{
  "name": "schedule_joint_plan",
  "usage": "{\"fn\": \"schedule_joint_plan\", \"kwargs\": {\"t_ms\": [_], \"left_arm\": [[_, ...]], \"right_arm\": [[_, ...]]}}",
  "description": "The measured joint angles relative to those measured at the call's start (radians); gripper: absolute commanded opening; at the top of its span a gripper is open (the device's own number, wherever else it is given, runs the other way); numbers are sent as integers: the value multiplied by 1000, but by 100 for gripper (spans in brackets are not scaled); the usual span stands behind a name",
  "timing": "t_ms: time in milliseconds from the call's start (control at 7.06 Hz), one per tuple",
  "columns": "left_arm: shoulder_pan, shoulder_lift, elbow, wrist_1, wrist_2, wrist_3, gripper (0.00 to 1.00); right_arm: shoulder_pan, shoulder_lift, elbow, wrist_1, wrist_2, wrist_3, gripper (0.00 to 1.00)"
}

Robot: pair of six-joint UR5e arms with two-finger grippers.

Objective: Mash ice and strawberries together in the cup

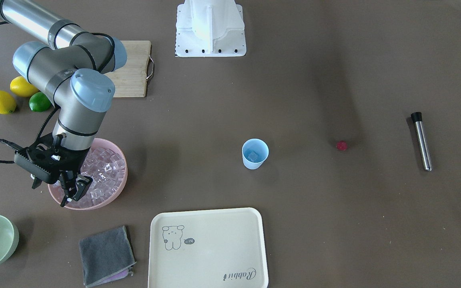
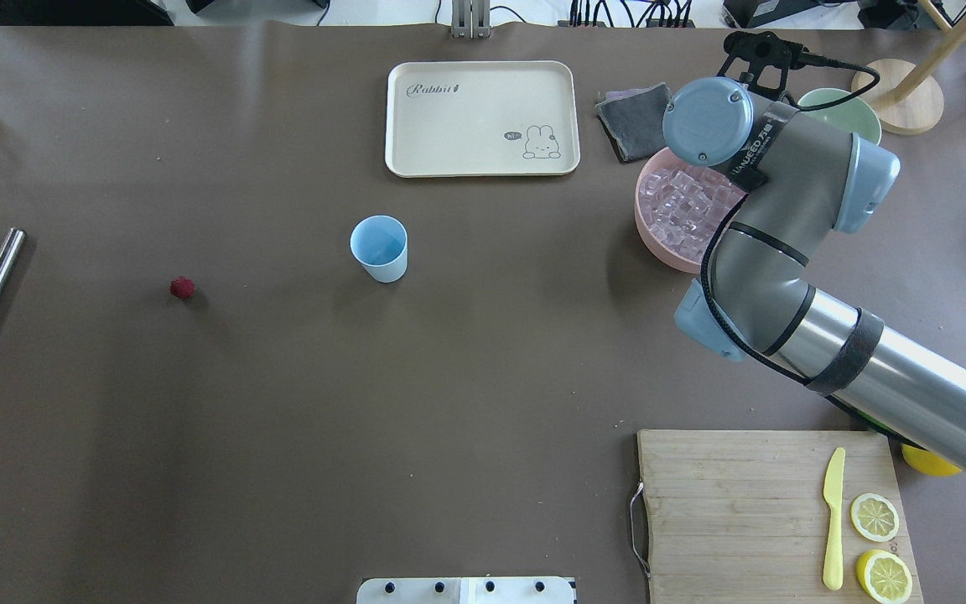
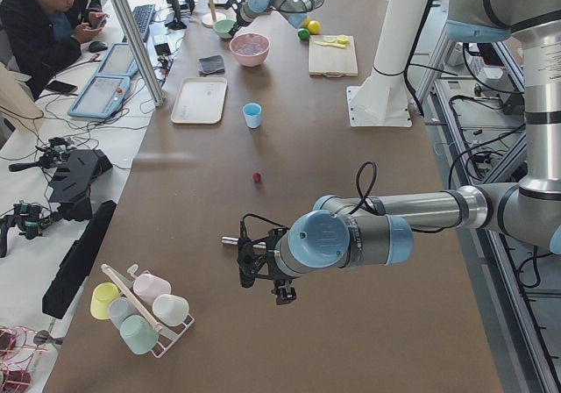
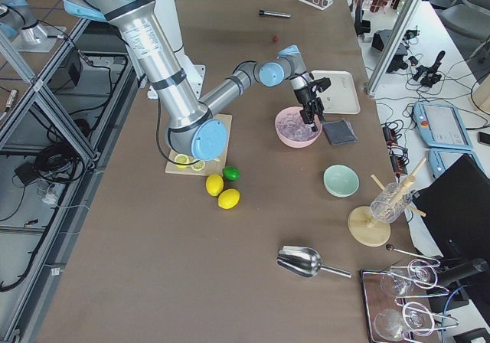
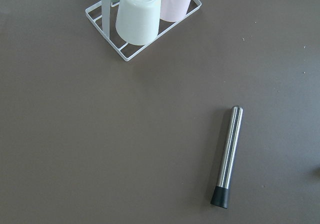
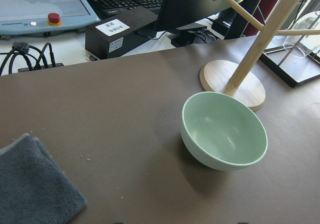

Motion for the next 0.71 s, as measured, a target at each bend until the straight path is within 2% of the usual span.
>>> {"fn": "schedule_joint_plan", "kwargs": {"t_ms": [708], "left_arm": [[0, 35, 2, -43, -22, 0, 99]], "right_arm": [[-54, -8, -37, -10, -1, 30, 72]]}}
